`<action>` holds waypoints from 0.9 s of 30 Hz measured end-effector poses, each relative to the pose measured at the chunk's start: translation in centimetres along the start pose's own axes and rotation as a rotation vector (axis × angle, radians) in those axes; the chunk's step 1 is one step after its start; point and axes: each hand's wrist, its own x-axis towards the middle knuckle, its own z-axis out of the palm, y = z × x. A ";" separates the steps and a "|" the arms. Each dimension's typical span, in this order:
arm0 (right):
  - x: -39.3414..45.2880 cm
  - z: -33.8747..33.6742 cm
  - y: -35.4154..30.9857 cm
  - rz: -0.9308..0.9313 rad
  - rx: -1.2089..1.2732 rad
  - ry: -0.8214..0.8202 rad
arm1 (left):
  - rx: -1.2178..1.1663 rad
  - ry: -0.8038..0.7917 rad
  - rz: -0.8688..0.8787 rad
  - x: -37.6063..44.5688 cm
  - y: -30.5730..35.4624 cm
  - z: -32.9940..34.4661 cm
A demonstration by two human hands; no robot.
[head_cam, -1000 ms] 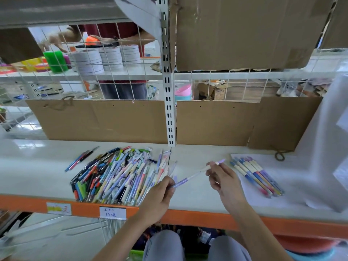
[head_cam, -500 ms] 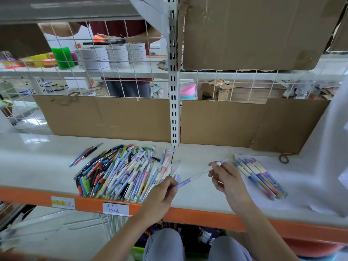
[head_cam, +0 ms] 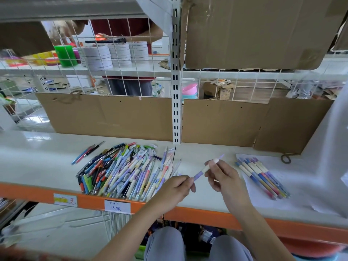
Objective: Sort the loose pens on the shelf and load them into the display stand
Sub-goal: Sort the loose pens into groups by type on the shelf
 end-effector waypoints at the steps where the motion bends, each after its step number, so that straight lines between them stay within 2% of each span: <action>1: 0.0 0.5 -0.1 -0.025 0.027 0.048 | -0.002 0.017 0.000 0.3 0.7 0.3; 6: 0.5 2.0 0.8 0.051 0.012 0.218 | 0.323 0.210 0.099 1.6 0.6 1.6; 9: 0.8 1.5 2.1 0.123 -0.046 0.275 | 0.529 0.247 0.152 2.2 -0.5 2.3; 15: 0.8 0.2 4.5 0.220 -0.281 0.081 | 0.585 0.171 0.172 3.6 -2.4 3.4; 19: 2.8 -3.2 4.0 0.142 -0.624 0.056 | 0.882 0.232 0.182 3.8 -4.7 1.6; 24: 5.5 -8.7 3.6 0.104 -1.251 0.121 | 0.917 0.397 0.187 4.1 -8.4 -1.0; 27: 6.1 -10.7 4.0 0.137 -1.487 0.141 | 0.843 0.430 0.130 3.5 -9.3 -1.3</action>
